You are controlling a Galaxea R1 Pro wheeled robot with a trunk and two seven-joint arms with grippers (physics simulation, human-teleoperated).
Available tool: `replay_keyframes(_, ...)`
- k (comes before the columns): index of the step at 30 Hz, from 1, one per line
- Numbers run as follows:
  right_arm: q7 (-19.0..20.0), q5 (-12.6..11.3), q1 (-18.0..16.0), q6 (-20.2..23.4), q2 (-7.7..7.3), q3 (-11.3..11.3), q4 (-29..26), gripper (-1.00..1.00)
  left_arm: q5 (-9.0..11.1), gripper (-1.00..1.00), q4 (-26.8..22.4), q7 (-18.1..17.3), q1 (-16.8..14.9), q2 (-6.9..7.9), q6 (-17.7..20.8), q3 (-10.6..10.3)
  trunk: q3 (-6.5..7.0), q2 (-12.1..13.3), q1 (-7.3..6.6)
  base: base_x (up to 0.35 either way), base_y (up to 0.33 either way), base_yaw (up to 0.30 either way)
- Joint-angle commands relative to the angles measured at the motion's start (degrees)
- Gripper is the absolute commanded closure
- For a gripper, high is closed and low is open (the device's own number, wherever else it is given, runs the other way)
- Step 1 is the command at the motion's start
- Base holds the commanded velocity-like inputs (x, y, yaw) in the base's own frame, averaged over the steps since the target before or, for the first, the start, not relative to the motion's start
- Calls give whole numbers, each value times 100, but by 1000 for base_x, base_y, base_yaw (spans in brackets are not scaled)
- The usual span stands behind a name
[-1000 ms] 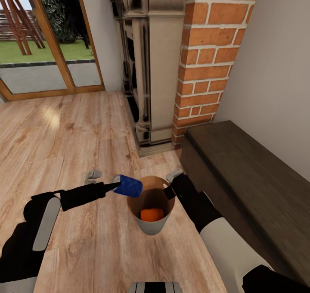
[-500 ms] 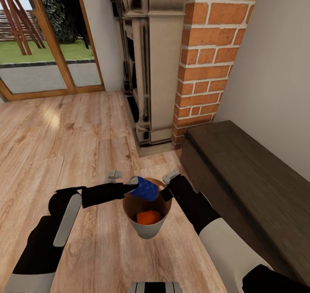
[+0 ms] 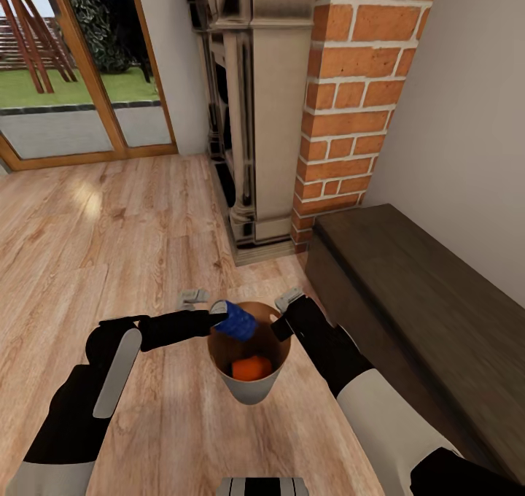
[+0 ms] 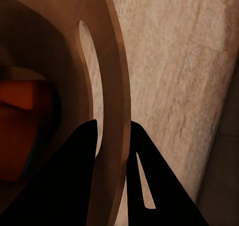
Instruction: Put the three can of soda from the living room inside the tash can in the kitchen.
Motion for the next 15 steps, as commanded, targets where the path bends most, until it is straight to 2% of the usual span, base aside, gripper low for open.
replay_keyframes(1, 35, -117, -2, 10, 1, -2, -1, 100, 7, 100, 2, 40, 0, 1, 0, -2, 0, 0, -1, 0, 0, 0)
replay_keyframes(8, 35, -117, -2, 10, 1, 0, -5, 100, 7, 100, 9, 169, 4, -4, 0, -70, 0, 0, -1, 0, 0, 0)
replay_keyframes(15, 32, -117, -2, 10, 1, -2, -7, 100, 5, 100, 26, 508, 8, -11, 0, -457, 0, 0, -1, 0, 0, 0)
